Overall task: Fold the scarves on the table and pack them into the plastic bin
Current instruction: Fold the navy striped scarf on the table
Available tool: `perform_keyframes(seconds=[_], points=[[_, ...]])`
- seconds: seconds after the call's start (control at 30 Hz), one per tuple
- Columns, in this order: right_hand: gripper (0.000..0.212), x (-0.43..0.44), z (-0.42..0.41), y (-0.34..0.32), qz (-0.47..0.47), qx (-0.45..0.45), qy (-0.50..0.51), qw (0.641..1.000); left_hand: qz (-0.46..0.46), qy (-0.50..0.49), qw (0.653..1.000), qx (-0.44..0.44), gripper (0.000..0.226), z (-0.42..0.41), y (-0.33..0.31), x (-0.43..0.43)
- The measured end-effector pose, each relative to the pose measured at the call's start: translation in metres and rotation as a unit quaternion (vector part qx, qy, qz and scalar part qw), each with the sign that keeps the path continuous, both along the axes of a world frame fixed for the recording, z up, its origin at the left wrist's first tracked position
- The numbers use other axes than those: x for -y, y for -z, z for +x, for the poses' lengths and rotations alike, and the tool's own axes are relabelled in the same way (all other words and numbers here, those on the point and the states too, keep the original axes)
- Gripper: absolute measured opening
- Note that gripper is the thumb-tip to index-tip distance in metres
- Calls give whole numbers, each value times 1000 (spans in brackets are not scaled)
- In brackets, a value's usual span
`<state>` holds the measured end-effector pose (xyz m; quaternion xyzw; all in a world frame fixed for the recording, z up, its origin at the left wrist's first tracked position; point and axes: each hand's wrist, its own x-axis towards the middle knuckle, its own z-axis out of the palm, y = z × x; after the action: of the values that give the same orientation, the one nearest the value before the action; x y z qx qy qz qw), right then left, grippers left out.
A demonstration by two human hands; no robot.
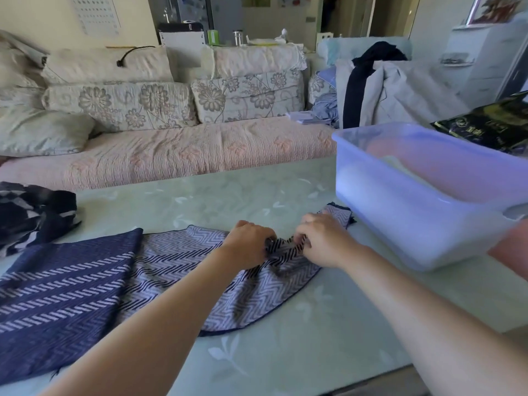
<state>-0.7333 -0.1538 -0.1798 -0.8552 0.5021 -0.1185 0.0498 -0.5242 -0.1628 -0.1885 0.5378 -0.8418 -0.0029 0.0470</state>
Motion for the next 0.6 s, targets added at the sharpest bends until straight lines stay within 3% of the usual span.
perform_keyframes(seconds=[0.07,0.13,0.2,0.3,0.4,0.47,0.53,0.6], points=[[59,-4,-4,3,49,22,-7,999,-52,0,997,-65,22,3,3,-4],[75,-7,-4,2,70,-15,-12,997,-79,17,985,-151,18,9,6,-15],[67,-11,3,-3,69,-81,-22,994,-67,39,980,-186,15,13,8,-32],[32,-18,15,-13,45,-137,-24,989,-27,67,985,-160,22,20,15,-55],[25,-25,16,-22,58,-127,-23,990,13,82,991,-107,32,26,19,-70],[19,-35,16,-31,112,-161,-16,980,24,80,989,-119,36,26,17,-74],[34,-45,16,-37,224,-200,15,954,19,49,986,-155,40,25,14,-70],[49,-50,15,-40,315,-170,47,932,-4,33,982,-184,30,22,13,-61]])
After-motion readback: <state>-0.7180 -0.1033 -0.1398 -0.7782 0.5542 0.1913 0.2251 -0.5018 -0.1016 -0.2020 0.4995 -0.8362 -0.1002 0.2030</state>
